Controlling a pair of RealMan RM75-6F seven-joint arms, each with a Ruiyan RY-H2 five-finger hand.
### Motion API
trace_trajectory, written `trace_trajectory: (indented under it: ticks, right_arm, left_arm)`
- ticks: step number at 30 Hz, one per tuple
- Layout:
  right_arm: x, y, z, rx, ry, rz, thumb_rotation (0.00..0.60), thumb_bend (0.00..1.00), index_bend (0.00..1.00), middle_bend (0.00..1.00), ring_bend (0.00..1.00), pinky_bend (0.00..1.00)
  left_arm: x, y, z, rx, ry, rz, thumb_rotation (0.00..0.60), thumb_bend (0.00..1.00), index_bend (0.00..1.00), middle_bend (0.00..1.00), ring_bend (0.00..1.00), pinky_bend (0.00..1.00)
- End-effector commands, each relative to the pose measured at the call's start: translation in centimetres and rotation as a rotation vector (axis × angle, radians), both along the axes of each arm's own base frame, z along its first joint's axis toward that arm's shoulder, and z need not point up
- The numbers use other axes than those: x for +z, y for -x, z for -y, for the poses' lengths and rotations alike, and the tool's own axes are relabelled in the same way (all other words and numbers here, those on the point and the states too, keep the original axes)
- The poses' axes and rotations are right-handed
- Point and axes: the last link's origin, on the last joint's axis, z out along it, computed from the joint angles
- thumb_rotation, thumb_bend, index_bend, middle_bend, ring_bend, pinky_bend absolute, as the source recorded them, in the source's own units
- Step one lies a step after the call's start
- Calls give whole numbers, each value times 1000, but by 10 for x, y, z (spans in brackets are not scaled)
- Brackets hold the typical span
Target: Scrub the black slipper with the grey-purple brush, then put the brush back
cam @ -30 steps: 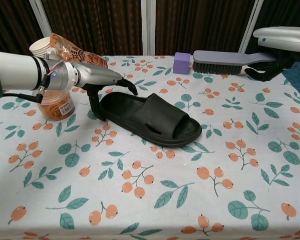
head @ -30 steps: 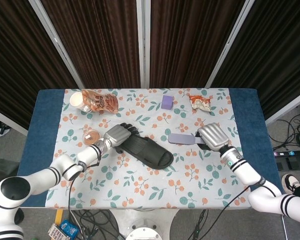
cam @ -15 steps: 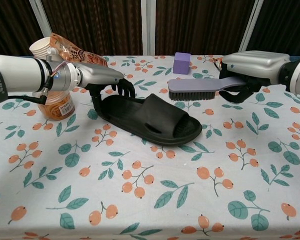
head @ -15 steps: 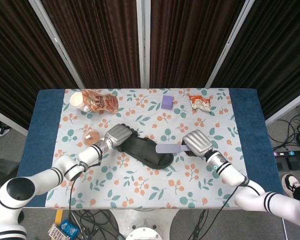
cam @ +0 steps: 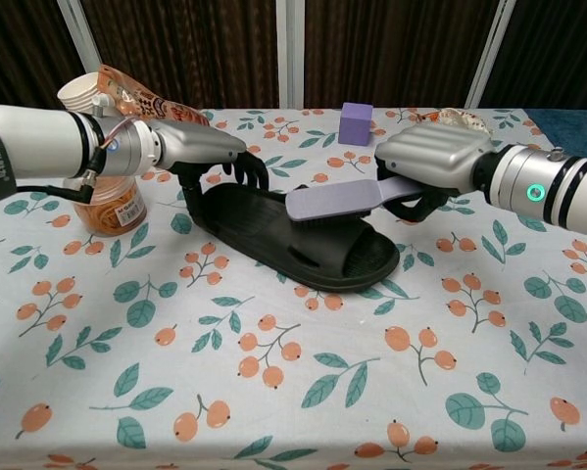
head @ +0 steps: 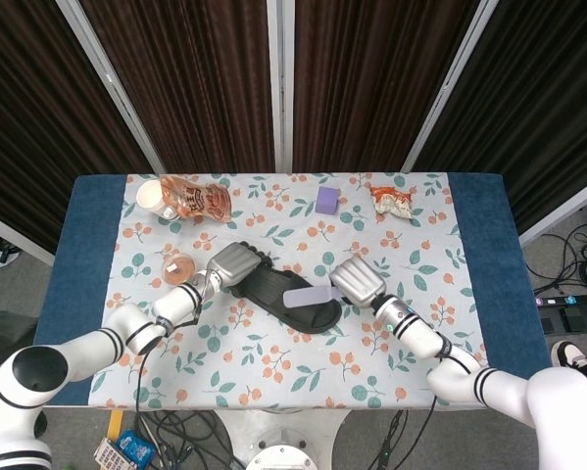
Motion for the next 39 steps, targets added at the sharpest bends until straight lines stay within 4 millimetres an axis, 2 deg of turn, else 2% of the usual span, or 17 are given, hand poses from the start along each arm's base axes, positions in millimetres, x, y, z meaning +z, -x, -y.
trace_trajectory:
  ticks: [1, 8, 13, 17, 20, 23, 26, 33, 36, 39]
  right_arm:
    - [-3, 6, -10, 31, -42, -59, 600, 472, 1000, 1000, 1000, 1000]
    - [19, 23, -29, 30, -81, -77, 600, 473, 1000, 1000, 1000, 1000]
    - [31, 2, -10, -18, -13, 81, 600, 473, 1000, 1000, 1000, 1000]
    - [17, -15, 7, -12, 11, 74, 600, 473, 1000, 1000, 1000, 1000]
    - [2, -22, 12, 14, 9, 13, 600, 473, 1000, 1000, 1000, 1000]
    - [-8, -22, 8, 44, -5, -54, 600, 473, 1000, 1000, 1000, 1000]
    - [-9, -12, -2, 65, -37, -108, 600, 473, 1000, 1000, 1000, 1000]
    - [14, 12, -23, 89, -67, -188, 600, 473, 1000, 1000, 1000, 1000]
    - [28, 7, -23, 75, -39, -118, 600, 475, 1000, 1000, 1000, 1000]
    - [34, -4, -15, 42, -11, -28, 600, 475, 1000, 1000, 1000, 1000]
  left_arm:
    - [1, 1, 0, 0, -5, 3, 600, 270, 388, 430, 273, 240]
    - [4, 3, -1, 3, -13, 2, 600, 270, 388, 430, 273, 240]
    - [3, 2, 1, -4, -11, -2, 600, 270, 388, 430, 273, 240]
    - [3, 1, 2, -9, -9, -10, 600, 270, 387, 430, 273, 240]
    - [4, 1, 2, -7, -8, -14, 600, 270, 388, 429, 273, 240]
    - [4, 1, 2, -7, -11, -19, 600, 270, 388, 429, 273, 240]
    - [6, 2, 2, -3, -14, -18, 600, 270, 387, 429, 273, 240]
    - [8, 2, 1, 0, -17, -19, 600, 270, 387, 429, 273, 240]
    - [8, 1, 2, -5, -18, -19, 600, 270, 387, 429, 273, 239]
    - [8, 0, 2, -6, -18, -19, 600, 271, 387, 429, 273, 239]
